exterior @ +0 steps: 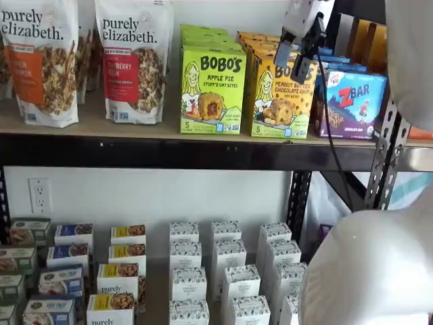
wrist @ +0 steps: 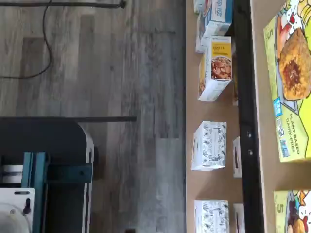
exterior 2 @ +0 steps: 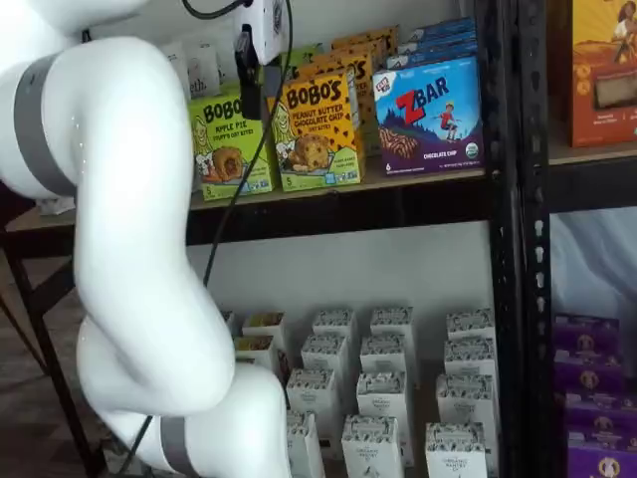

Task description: Pick up the orange box on the top shelf, the fifth box from the left

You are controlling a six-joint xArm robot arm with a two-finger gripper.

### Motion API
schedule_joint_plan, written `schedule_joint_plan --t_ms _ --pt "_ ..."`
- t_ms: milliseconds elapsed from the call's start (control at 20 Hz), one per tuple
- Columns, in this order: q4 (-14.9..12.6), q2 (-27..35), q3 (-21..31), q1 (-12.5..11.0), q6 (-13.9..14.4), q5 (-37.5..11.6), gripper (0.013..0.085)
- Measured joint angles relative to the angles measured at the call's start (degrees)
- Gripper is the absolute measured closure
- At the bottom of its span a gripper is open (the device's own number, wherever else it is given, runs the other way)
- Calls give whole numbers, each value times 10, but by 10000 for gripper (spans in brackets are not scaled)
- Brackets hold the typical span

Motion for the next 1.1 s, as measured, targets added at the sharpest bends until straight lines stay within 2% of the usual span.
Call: schedule_joint_plan --t_ms 100,300,600,900,1100 --pt "3 -7 6 5 6 -20 130" --pt "6 -3 -5 14 16 -20 130" --pt "29 -17 11 11 20 -71 130" --pt "28 -16 27 1 5 -133 130" --pt "21 12 7 -12 -12 -128 130"
